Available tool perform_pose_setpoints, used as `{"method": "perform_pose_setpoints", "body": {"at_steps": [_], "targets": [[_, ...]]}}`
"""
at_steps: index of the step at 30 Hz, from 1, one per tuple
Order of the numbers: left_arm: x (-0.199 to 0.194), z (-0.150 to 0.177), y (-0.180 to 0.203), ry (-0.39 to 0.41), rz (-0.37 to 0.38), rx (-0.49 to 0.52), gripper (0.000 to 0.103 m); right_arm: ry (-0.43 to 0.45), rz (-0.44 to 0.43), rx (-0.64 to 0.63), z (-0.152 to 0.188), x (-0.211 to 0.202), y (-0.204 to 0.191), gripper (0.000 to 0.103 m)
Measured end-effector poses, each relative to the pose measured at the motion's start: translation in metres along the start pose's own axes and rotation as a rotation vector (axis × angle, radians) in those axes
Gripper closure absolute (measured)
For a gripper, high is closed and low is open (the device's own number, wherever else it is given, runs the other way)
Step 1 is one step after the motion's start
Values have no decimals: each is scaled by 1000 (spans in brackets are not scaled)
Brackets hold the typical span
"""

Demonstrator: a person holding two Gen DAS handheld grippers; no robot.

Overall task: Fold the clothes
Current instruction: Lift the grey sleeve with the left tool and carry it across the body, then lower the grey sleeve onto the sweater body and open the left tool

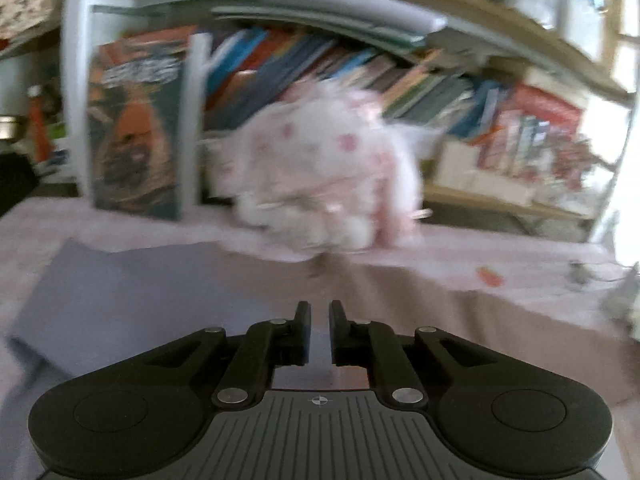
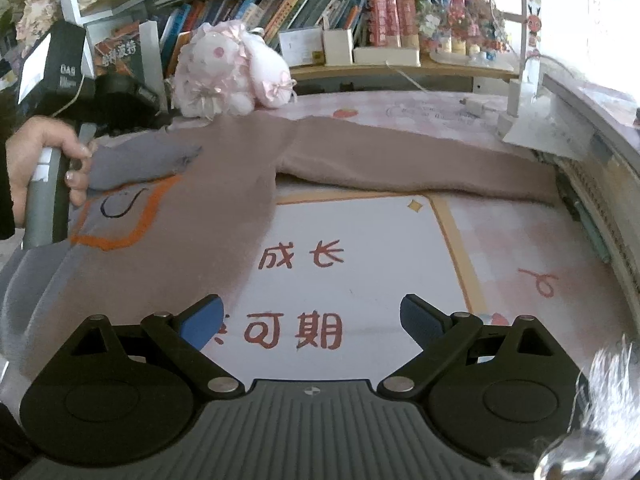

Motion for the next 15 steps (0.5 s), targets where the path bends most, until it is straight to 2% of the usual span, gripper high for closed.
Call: {"method": "perform_pose_setpoints", "body": {"at_steps": [1, 4, 7, 11, 13, 14, 15], "targets": [[0, -3, 6, 2, 12, 20, 94, -8, -6, 0, 1, 1, -1, 8], [6, -4, 21, -61, -37, 166, 90, -17, -23, -11, 1, 2, -7, 8], [8, 11, 34, -109, -61, 330, 79, -5, -26, -33, 1, -1, -11, 8], [7, 37, 40, -142, -85, 422, 77, 0, -15, -24, 3, -4, -7, 8], [9, 40, 42, -139, -101, 458, 68, -3, -9, -11, 3, -4, -3, 8], [9, 42, 44, -137, -110, 477, 59, -6, -7, -4, 4, -4, -1, 8], [10, 43, 45, -134, -118, 496, 56, -9, -5, 0, 4, -3, 0, 8]]}}
Point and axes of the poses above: each gripper's, at about its wrist camera, not at the fingertips, and x roughly the way its jaws point, y to its right, z to its underside, the point moved 8 cm from there along x, roughly the way its jaws point, and after that the axes turned 15 degrees about x, right-handed, at the moved point
